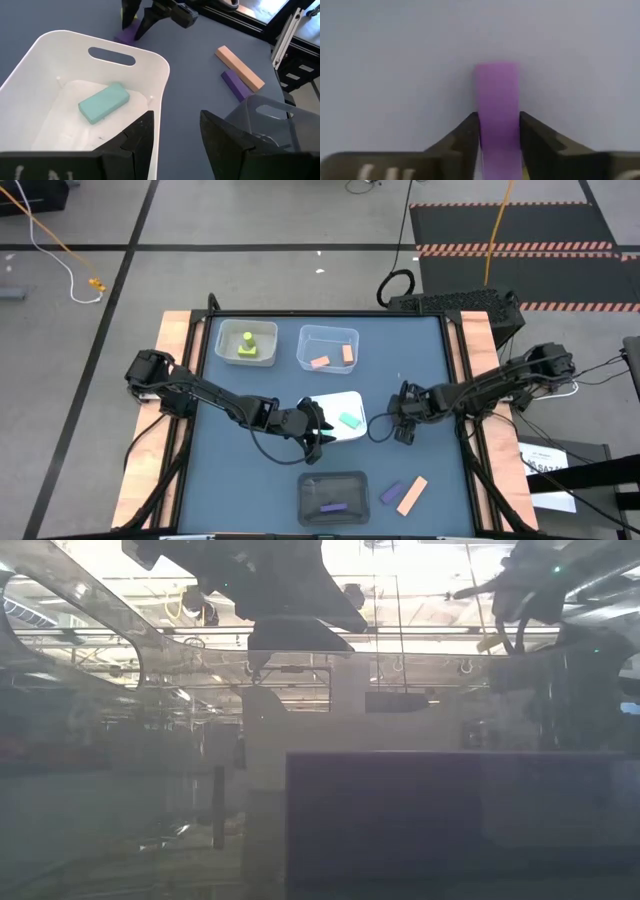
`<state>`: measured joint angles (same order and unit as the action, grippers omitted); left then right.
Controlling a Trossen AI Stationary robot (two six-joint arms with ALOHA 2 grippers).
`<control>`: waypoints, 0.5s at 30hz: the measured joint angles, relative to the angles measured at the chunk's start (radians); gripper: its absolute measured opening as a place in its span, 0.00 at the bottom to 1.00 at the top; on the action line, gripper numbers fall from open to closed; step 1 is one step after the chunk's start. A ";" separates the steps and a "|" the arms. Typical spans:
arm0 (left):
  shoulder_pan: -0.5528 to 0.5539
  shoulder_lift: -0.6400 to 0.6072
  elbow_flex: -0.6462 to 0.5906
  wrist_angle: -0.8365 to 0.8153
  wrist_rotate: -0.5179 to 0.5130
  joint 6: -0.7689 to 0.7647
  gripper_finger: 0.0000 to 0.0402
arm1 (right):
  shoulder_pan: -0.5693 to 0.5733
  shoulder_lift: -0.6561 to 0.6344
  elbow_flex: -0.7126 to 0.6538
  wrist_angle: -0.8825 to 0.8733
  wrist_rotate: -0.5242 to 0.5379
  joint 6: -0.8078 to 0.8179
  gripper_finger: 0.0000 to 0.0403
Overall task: Sort & place blocks by color
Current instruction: Put the top violet block into the black bin
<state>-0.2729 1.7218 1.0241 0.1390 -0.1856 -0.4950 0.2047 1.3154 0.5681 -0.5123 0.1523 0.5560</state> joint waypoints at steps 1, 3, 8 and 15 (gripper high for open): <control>0.000 0.000 0.000 0.000 0.000 0.000 0.40 | 0.000 -0.004 -0.001 0.003 0.000 0.000 0.22; 0.000 0.000 0.000 0.000 0.000 0.000 0.40 | 0.000 -0.021 -0.003 0.007 -0.001 0.005 0.21; 0.000 0.000 0.000 0.000 0.000 0.000 0.40 | 0.000 -0.089 -0.006 0.084 0.027 0.011 0.21; 0.000 0.000 0.000 0.001 0.000 0.000 0.40 | 0.000 -0.170 -0.005 0.507 0.138 -0.170 0.21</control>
<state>-0.2729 1.7218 1.0241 0.1398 -0.1860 -0.4946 0.2043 1.1454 0.5628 -0.0051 0.2907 0.3863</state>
